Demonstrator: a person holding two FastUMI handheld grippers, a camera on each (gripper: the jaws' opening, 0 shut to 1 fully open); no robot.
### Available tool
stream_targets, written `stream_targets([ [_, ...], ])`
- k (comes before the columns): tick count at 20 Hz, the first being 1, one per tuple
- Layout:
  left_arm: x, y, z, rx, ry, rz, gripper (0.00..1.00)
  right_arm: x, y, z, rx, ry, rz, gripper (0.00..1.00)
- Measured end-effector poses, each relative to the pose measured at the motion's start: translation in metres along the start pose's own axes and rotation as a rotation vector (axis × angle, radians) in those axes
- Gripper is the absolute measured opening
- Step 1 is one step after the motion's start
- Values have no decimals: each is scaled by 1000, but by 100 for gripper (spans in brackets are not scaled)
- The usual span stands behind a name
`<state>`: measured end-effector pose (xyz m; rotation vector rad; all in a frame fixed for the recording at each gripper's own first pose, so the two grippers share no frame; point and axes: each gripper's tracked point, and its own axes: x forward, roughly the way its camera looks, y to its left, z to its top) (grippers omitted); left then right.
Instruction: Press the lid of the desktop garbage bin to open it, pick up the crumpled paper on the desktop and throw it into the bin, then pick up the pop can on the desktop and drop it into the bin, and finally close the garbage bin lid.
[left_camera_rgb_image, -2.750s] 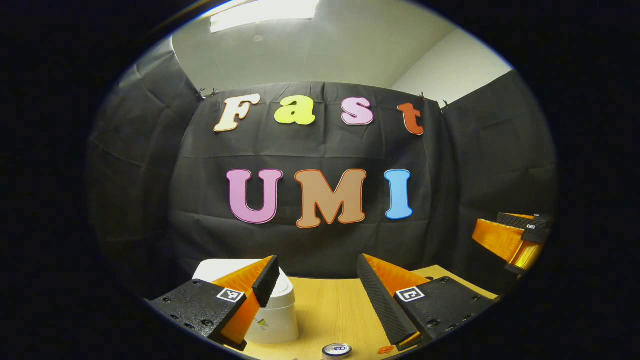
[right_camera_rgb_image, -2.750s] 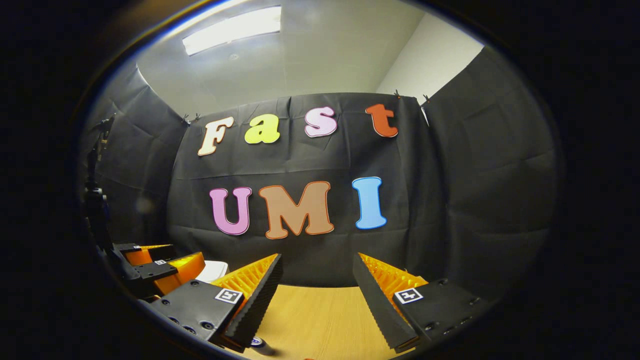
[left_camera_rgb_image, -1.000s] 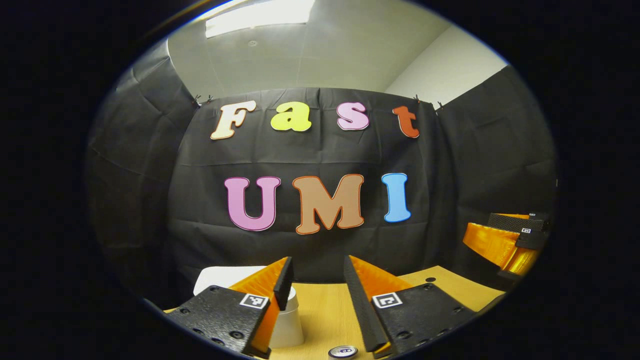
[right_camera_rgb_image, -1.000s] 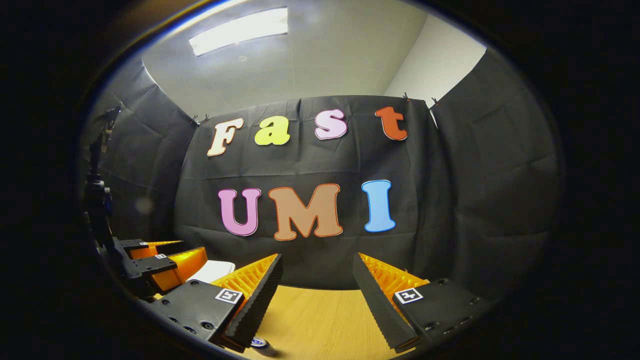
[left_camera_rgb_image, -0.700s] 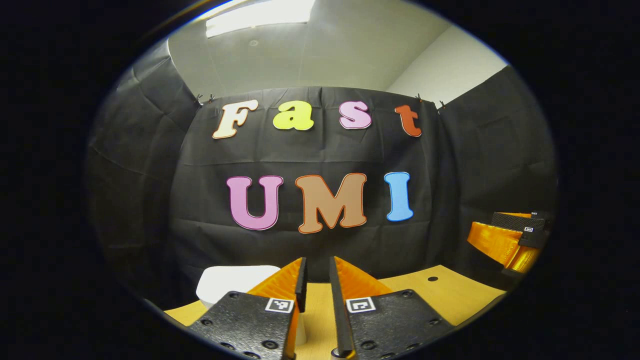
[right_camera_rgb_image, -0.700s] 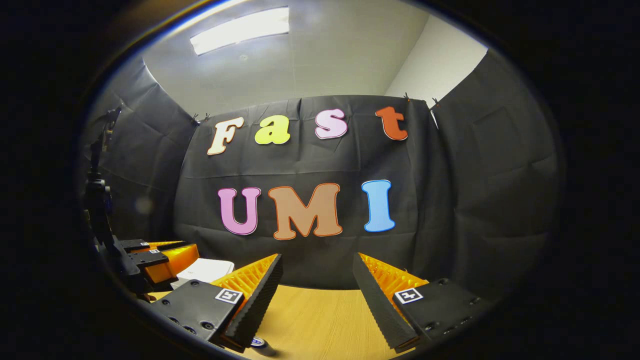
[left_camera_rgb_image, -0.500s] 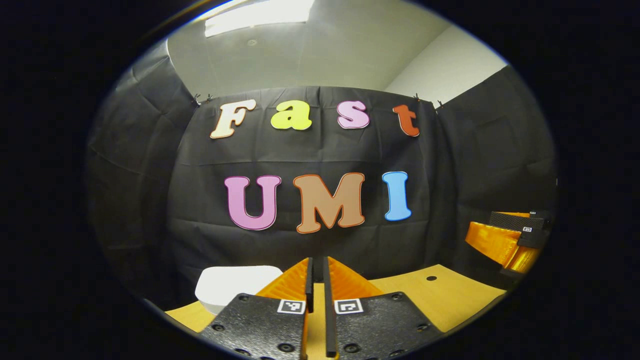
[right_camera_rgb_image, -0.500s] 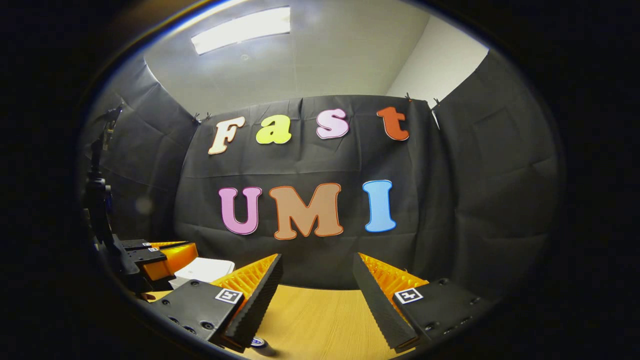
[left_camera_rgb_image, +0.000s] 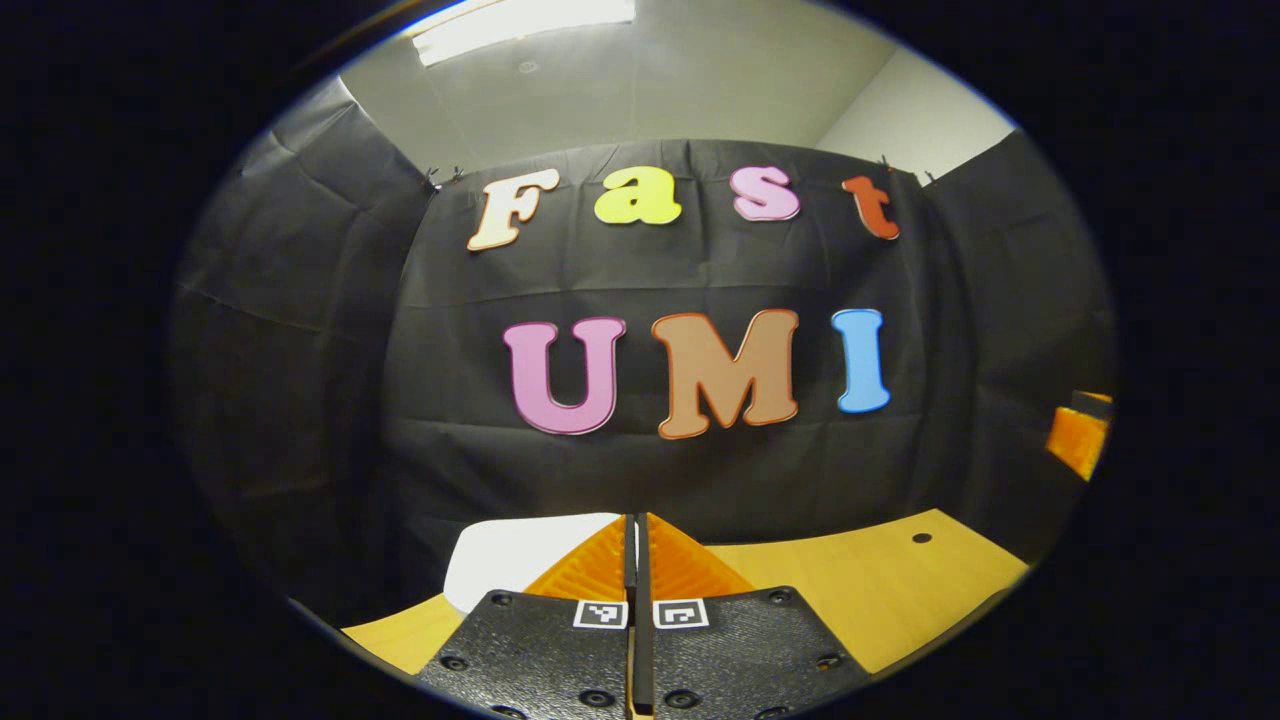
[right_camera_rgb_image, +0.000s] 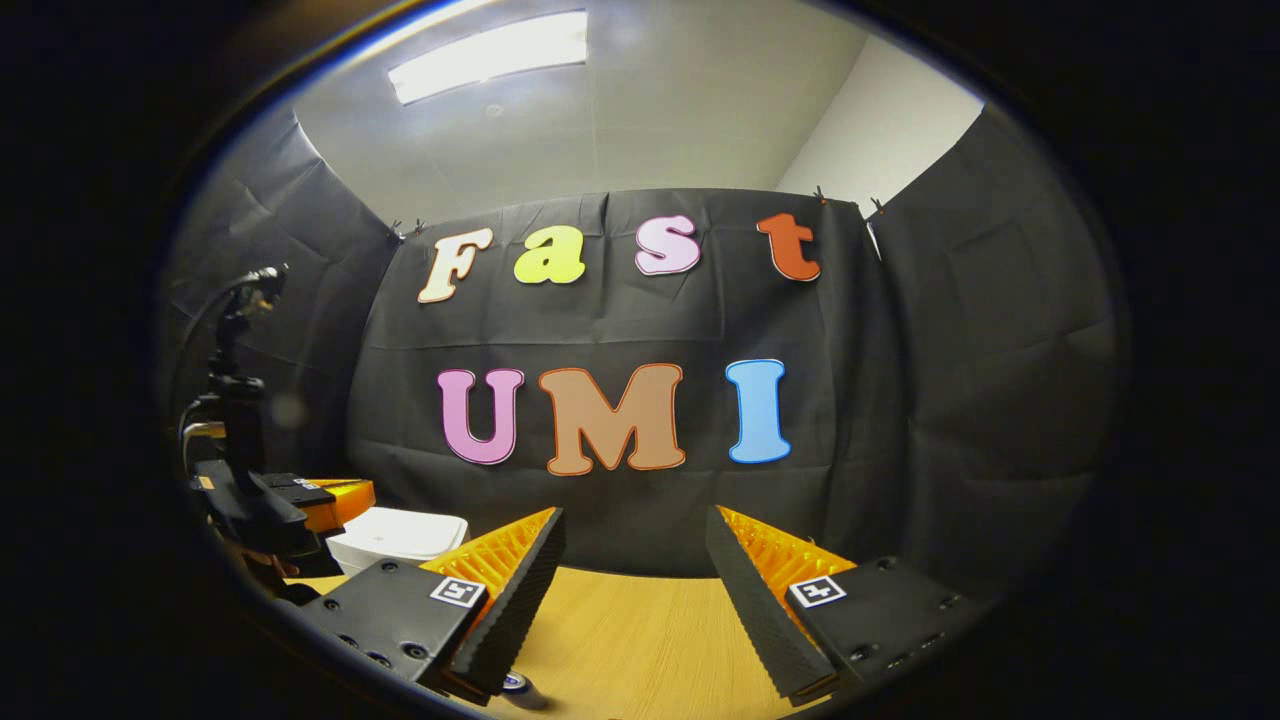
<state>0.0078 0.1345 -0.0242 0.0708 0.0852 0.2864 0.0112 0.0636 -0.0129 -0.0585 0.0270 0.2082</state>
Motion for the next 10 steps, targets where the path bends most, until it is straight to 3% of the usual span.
stream_targets([
  [10, 43, 51, -70, -16, 166, 111, 0, -4, -9, -12, 8, 48, -41, 96],
])
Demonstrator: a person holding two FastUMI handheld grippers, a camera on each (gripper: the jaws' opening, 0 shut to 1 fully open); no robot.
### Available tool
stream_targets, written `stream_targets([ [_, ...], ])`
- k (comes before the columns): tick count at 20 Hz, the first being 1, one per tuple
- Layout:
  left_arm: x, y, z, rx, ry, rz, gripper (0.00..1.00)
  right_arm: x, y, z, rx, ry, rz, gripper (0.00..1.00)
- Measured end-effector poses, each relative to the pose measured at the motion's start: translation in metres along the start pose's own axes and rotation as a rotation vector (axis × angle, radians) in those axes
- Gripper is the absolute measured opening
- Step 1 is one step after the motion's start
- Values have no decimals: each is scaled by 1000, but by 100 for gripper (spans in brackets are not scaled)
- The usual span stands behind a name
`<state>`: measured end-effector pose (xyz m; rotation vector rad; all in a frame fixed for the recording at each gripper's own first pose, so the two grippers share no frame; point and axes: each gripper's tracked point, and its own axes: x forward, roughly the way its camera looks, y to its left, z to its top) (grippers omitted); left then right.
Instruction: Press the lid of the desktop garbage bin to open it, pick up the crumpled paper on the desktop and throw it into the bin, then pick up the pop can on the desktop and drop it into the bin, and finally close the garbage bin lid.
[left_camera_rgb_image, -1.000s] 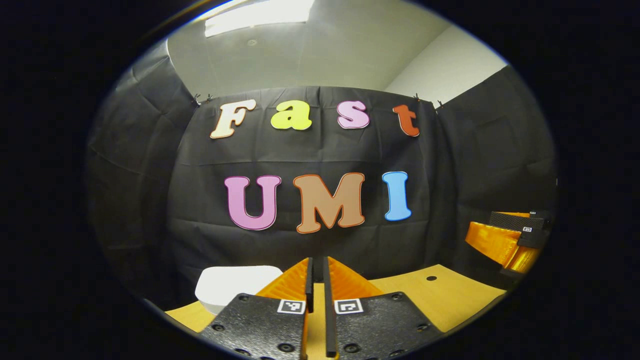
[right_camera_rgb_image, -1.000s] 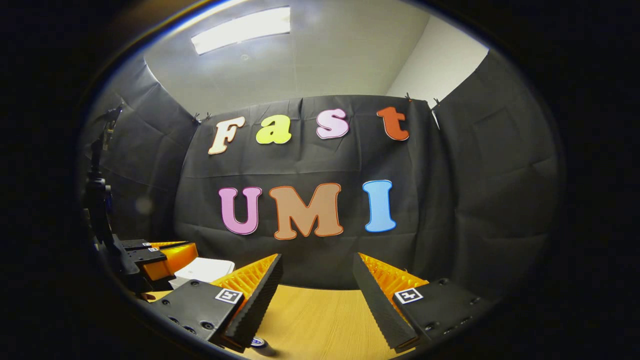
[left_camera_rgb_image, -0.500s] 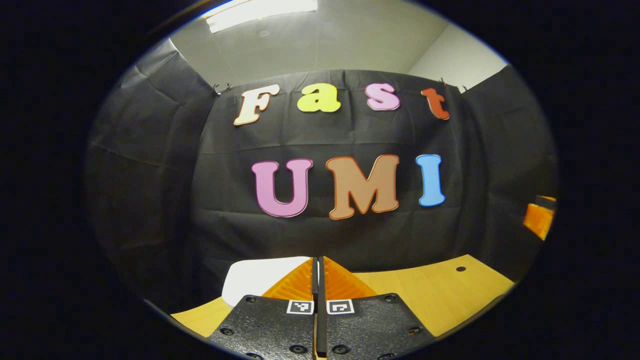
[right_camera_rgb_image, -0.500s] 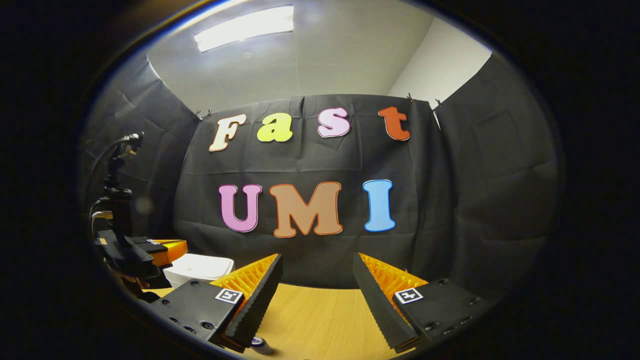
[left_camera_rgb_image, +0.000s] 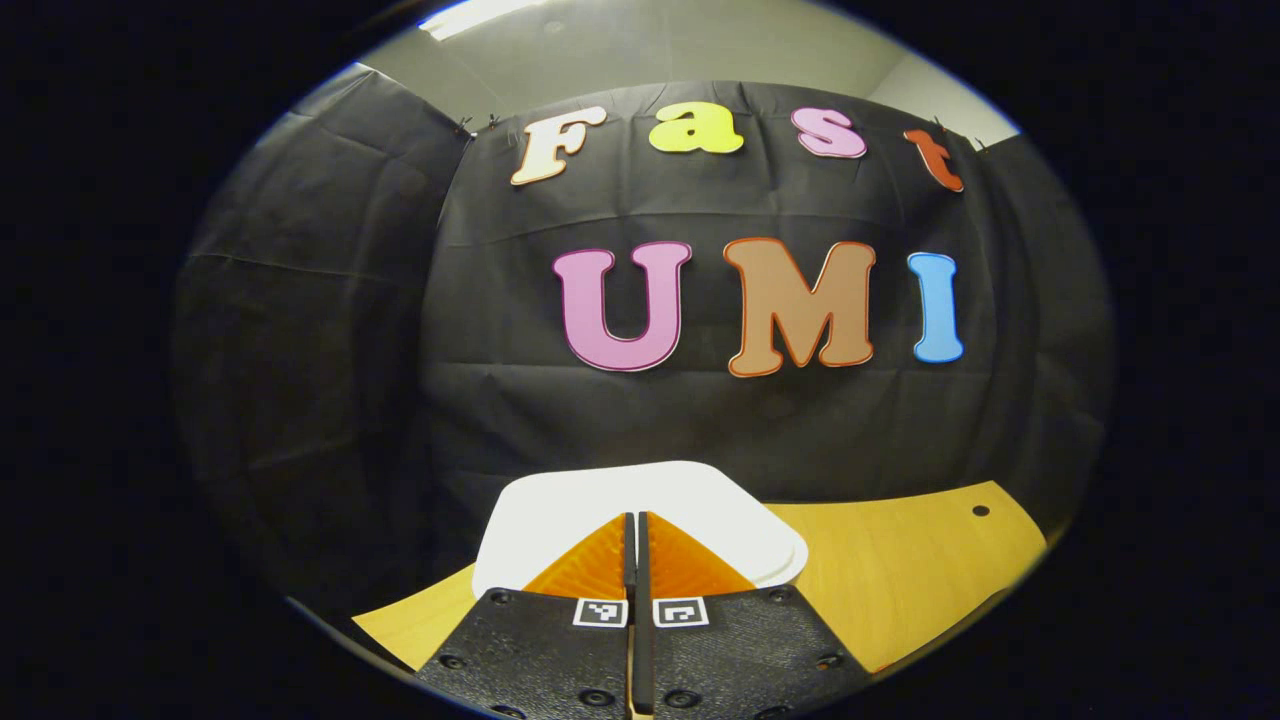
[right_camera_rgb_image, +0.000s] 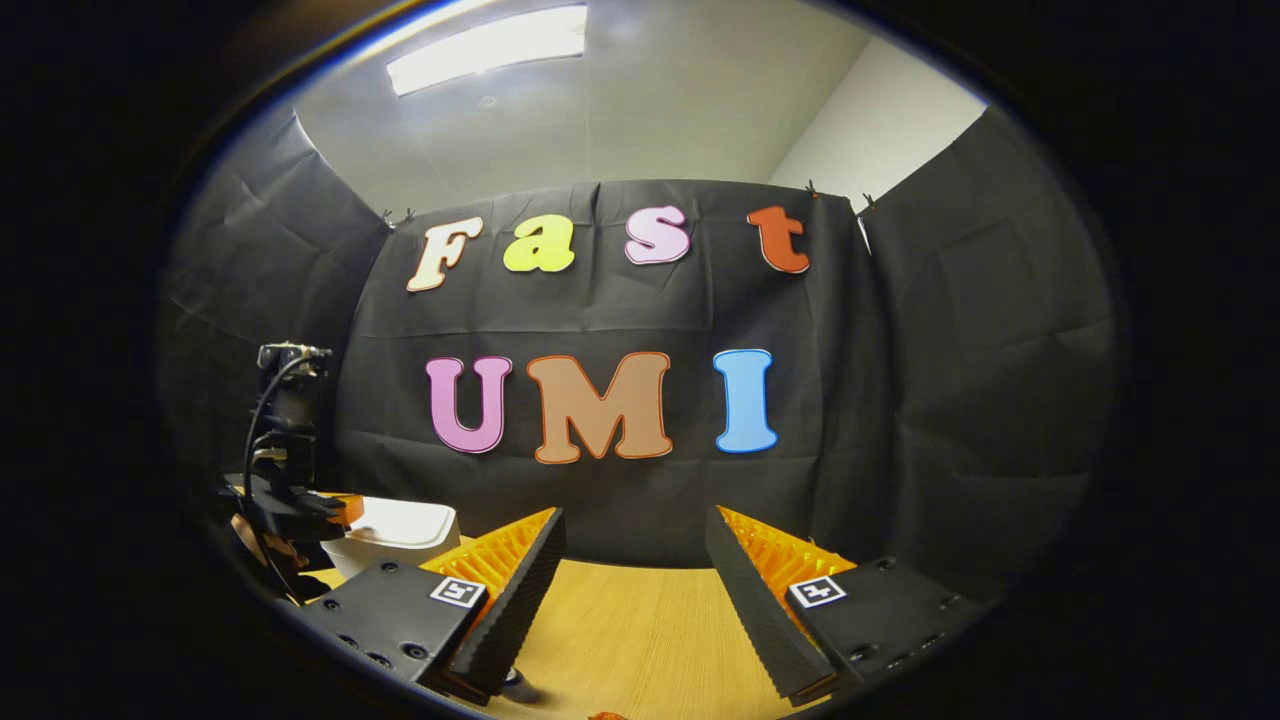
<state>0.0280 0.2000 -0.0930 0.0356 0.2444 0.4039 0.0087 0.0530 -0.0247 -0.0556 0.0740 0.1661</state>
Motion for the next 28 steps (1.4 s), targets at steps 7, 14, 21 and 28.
stream_targets([
  [7, 5, -3, -20, -90, 26, -11, 0, -2, -1, -1, 24, 14, -10, 94],
  [14, 2, -5, -2, -55, -11, -47, 0, 1, 9, 12, 10, -29, 23, 94],
  [21, -30, -15, 74, 0, -209, -92, 20, 4, 10, 7, 9, -7, 34, 94],
  [28, -72, -37, 95, 0, -268, -146, 99, 4, 13, 11, 6, -17, 53, 94],
])
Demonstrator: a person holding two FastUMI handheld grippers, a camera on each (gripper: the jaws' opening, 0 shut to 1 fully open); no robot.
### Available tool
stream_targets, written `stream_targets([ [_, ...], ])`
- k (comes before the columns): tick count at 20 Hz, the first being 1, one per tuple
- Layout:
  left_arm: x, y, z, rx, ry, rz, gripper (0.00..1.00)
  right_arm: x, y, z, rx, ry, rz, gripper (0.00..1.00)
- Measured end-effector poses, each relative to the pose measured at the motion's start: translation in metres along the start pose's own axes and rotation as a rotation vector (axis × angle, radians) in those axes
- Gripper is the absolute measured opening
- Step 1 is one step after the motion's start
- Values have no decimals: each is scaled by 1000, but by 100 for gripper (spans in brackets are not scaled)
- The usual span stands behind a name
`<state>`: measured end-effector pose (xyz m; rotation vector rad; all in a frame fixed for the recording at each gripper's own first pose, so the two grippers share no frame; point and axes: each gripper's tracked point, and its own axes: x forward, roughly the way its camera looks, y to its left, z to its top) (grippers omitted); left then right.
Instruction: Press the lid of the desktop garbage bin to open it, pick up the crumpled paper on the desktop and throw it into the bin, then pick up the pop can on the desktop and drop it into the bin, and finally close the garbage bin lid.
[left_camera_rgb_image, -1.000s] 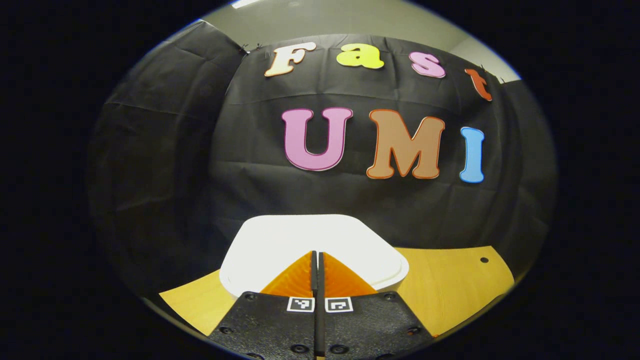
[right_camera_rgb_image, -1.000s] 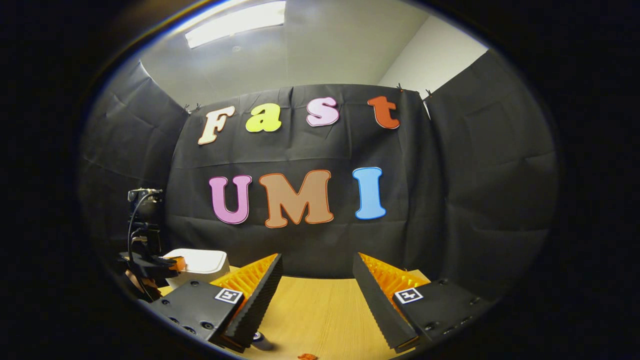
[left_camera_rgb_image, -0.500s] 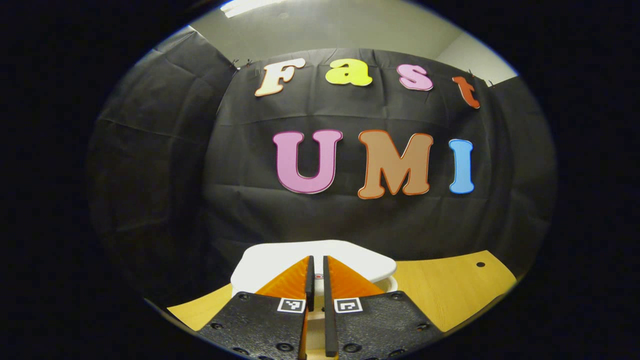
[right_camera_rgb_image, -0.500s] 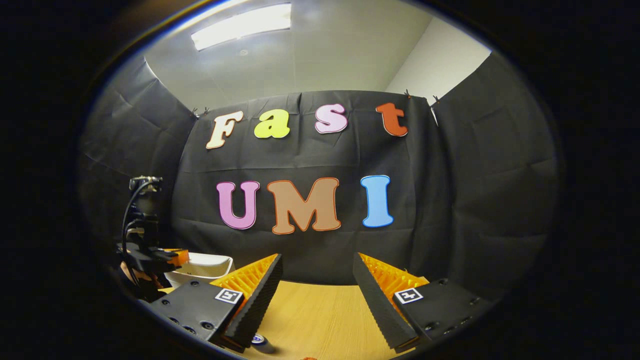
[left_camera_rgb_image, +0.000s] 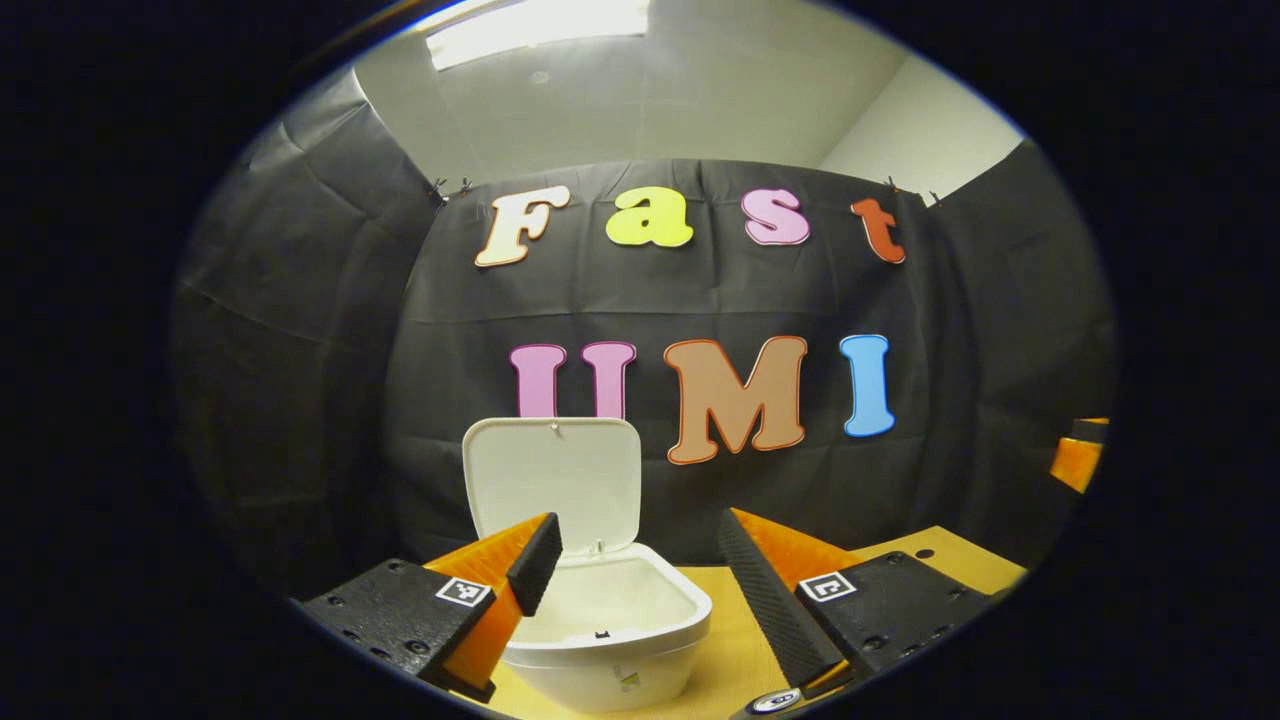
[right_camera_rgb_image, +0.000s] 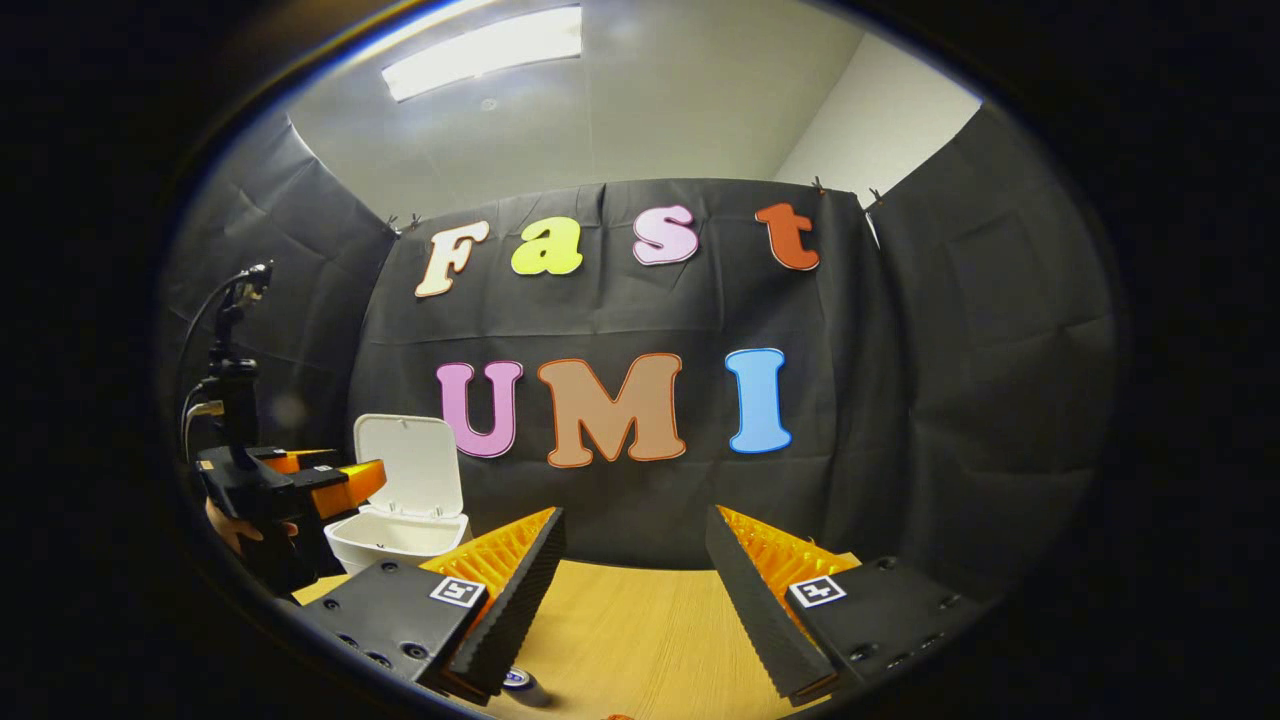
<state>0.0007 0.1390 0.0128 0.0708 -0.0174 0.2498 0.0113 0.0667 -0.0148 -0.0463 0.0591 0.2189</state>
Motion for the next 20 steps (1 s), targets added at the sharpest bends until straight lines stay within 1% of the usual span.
stream_targets([
  [1, -5, -1, 3, -1, -6, -1, 96, 1, 0, -1, 1, 1, 3, 94],
  [2, -12, -4, 1, -7, -6, -3, 99, 1, 0, -2, 3, 3, 6, 94],
  [3, -18, -6, 1, -15, -6, -2, 96, 1, 1, -3, 5, 5, 9, 94],
  [6, -37, -9, 5, -32, -27, 0, 95, 2, 2, -10, 3, 14, 15, 94],
  [7, -43, -9, 7, -31, -35, 5, 99, 3, 3, -17, 1, 25, 20, 94],
  [8, -49, -10, 9, -30, -42, 4, 96, 4, 4, -24, 1, 40, 26, 96],
  [9, -53, -12, 11, -29, -48, 2, 96, 6, 6, -33, 0, 59, 32, 96],
  [10, -56, -13, 12, -29, -49, 0, 93, 8, 8, -44, -1, 81, 39, 94],
  [11, -60, -14, 13, -31, -48, -4, 95, 9, 9, -56, -2, 110, 45, 94],
  [15, -70, -12, 15, -26, -47, 10, 95, 15, 13, -116, -18, 246, 70, 94],
  [18, -74, -6, 18, 1, -52, 31, 95, 15, 19, -177, -54, 389, 104, 95],
  [19, -75, -5, 19, 9, -53, 37, 97, 12, 21, -199, -68, 447, 118, 95],
  [20, -77, -4, 20, 15, -54, 40, 95, 9, 23, -222, -76, 507, 132, 95],
])
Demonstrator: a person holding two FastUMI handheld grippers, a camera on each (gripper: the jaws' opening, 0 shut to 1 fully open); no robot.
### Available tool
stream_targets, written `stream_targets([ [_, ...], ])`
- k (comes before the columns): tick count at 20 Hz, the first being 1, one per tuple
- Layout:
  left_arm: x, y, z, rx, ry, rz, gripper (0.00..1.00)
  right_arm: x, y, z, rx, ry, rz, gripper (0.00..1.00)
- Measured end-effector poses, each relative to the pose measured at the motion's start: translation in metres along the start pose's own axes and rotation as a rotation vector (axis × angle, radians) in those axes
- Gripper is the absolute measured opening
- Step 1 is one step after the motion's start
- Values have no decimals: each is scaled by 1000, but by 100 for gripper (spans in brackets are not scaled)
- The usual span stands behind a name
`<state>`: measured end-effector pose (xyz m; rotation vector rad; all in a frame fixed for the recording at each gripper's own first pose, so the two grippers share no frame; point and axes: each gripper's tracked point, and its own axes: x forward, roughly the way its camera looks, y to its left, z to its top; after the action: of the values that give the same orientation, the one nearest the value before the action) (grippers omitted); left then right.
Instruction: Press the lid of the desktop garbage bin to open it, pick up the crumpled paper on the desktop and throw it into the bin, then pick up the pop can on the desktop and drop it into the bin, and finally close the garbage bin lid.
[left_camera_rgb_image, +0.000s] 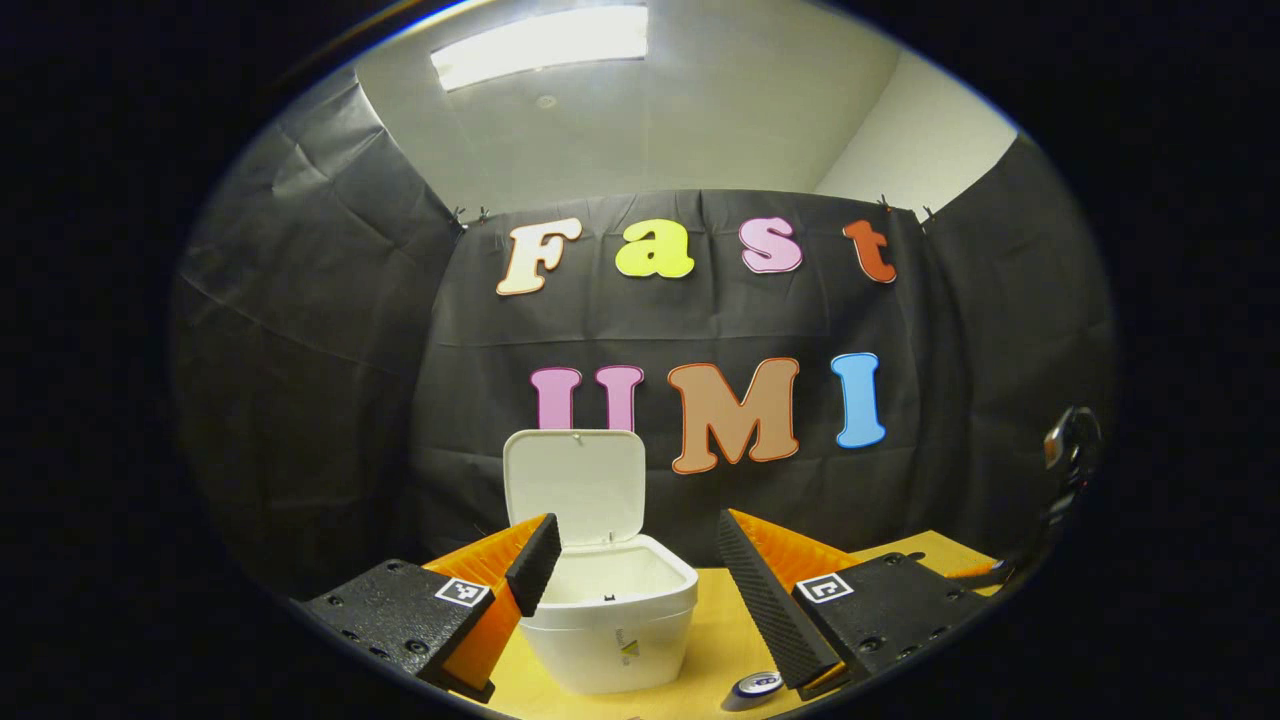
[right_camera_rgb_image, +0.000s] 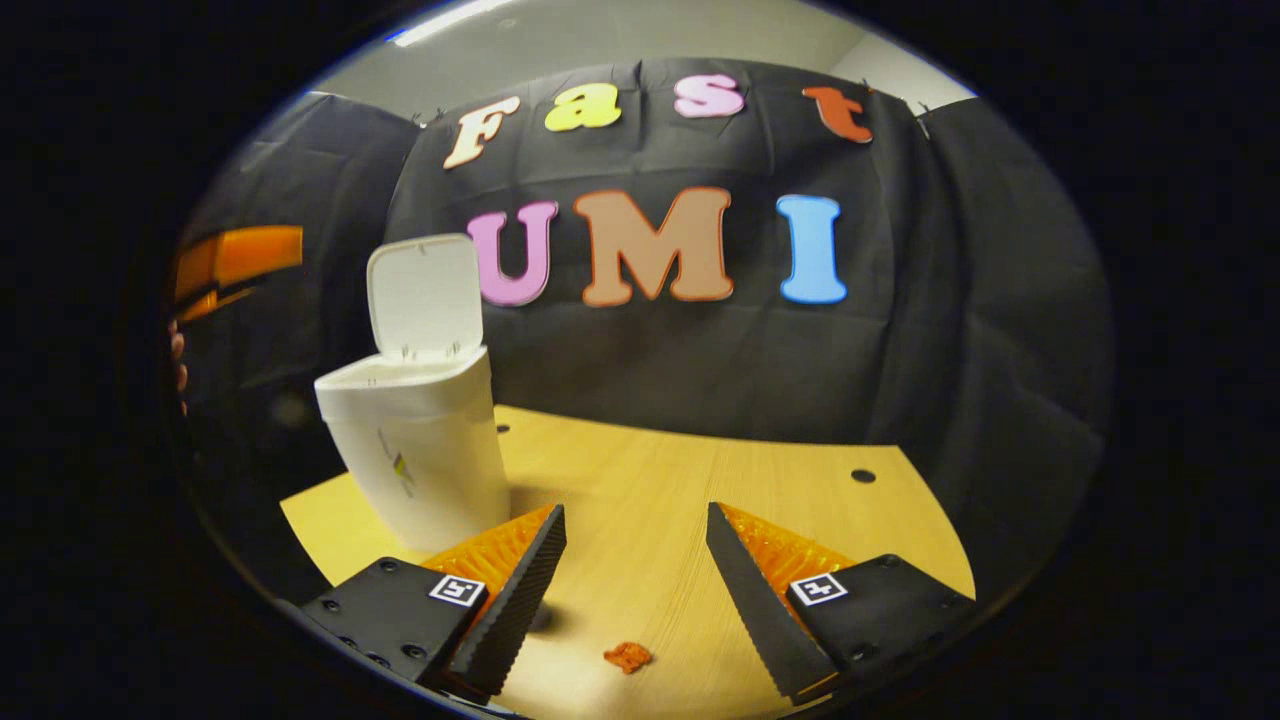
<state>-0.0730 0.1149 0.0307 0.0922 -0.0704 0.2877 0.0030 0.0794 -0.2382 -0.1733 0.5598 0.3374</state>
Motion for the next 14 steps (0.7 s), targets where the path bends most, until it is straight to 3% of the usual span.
stream_targets([
  [4, -1, 3, -2, 19, 8, 15, 97, 22, 3, -71, -27, 191, 24, 95],
  [14, -2, 17, -20, 61, 81, 57, 95, 42, 6, -158, -66, 427, 59, 96],
])
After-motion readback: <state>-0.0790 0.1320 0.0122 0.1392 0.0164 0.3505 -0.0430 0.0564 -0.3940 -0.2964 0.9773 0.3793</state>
